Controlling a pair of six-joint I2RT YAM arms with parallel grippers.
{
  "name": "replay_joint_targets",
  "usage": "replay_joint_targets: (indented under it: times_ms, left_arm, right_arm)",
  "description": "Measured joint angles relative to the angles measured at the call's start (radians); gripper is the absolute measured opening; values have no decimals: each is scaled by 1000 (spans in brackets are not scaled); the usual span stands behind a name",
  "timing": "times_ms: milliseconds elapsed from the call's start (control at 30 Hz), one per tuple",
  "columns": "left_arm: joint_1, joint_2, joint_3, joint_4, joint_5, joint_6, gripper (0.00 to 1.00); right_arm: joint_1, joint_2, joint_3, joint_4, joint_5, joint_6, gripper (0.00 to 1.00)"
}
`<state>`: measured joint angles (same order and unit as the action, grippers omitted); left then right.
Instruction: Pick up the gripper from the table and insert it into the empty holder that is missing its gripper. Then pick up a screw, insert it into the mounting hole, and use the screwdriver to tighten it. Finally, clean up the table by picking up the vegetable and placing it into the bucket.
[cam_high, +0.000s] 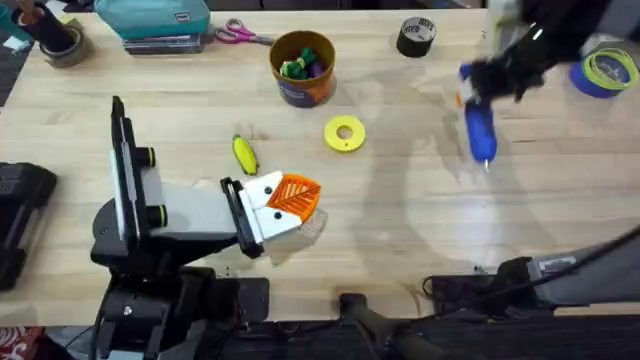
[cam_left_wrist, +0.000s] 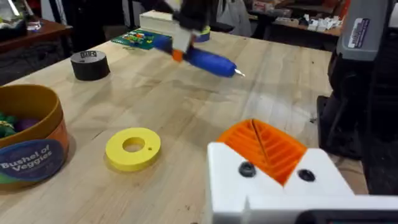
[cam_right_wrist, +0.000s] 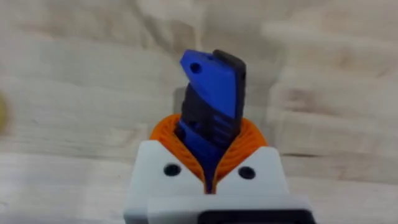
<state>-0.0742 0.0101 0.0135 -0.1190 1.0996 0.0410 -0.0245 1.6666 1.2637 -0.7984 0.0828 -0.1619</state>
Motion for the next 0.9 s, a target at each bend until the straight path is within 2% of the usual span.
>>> replay_joint_targets:
  times_ms: [267, 467, 567, 900]
  left_arm:
    - [0, 0, 0, 0, 0, 0, 4]
    - [0, 0, 0, 0, 0, 0, 4]
    - [0, 0, 0, 0, 0, 0, 4]
    - [0, 0, 0, 0, 0, 0, 4]
  right_arm:
    - [51, -121, 259, 17, -96, 1, 22]
    - [124, -154, 395, 98, -178, 15, 22]
    - [169, -173, 427, 162, -202, 43, 22]
    - [336, -263, 433, 338, -249, 93, 22]
